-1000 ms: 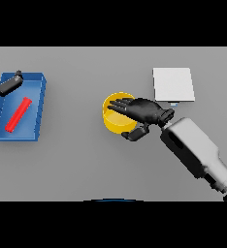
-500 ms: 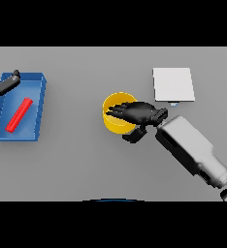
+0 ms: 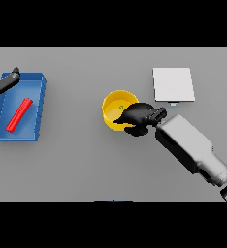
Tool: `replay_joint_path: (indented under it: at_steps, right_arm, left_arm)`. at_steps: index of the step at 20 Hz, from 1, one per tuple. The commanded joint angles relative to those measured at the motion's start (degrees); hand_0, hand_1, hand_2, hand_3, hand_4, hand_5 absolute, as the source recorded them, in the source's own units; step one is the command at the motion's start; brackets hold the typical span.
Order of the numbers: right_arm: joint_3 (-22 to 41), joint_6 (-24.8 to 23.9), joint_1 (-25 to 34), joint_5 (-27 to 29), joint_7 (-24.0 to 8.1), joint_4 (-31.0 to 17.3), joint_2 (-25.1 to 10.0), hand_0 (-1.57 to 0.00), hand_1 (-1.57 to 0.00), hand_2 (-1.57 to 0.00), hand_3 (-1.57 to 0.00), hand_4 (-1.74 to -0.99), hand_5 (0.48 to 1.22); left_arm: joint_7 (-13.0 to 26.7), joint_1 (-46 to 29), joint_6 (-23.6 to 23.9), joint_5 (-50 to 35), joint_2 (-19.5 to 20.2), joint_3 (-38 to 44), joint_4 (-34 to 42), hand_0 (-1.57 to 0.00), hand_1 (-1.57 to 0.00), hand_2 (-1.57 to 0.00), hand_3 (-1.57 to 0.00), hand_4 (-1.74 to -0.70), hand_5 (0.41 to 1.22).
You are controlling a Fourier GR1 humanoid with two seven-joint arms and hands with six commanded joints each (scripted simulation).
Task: Pick up the red beaker and tilt it to pour out 1 green nut into yellow bowl. Pick up the yellow bowl and place it on the metallic measuring scale.
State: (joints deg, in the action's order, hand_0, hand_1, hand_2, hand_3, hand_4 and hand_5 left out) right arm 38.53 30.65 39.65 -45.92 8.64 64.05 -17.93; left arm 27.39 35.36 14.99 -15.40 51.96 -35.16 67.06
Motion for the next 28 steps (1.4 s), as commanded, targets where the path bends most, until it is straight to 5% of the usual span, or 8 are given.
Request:
replay_joint_path:
  at_steps: [1,6,11,14,22,28]
  right_arm:
    - [0.0,0.3,-0.4,0.3,-0.7,0.4,-0.1,-1.22,-1.2,-1.18,-0.93,-1.628,1.137]
    - [0.1,1.1,-0.6,2.0,-1.3,1.7,-1.1,-1.46,-1.45,-1.39,-1.17,-1.703,1.193]
    - [-1.4,3.3,0.2,4.4,-1.3,5.5,-3.1,-1.53,-1.53,-1.49,-1.19,-1.729,1.212]
    - [-2.8,5.6,0.7,5.7,-3.2,9.9,-5.6,-1.55,-1.55,-1.51,-1.38,-1.731,1.216]
    - [-6.7,9.1,2.2,8.4,-9.2,15.6,-8.8,-1.57,-1.57,-1.56,-1.25,-1.72,1.219]
    - [-9.1,5.0,5.6,7.0,-5.5,11.8,-13.7,-1.57,-1.57,-1.57,-1.3,-1.72,1.221]
  left_arm:
    - [0.2,-0.5,0.3,-0.1,0.3,-0.1,0.9,0.0,0.0,0.0,0.0,-0.8,0.727]
    - [-0.8,-1.3,0.3,-0.2,0.7,0.1,0.8,0.0,0.0,0.0,0.0,-0.8,0.726]
    - [-0.2,-0.8,0.5,0.3,0.5,-0.4,1.4,0.0,0.0,0.0,0.0,-0.8,0.724]
    - [0.0,-0.7,0.0,0.3,0.5,-0.5,1.0,0.0,0.0,0.0,0.0,-0.8,0.721]
    - [0.4,-1.3,0.6,-0.2,1.1,-0.2,2.5,0.0,0.0,0.0,0.0,-0.8,0.723]
    - [0.3,-2.0,1.0,-0.1,2.1,0.0,3.9,0.0,0.0,0.0,0.0,-0.81,0.742]
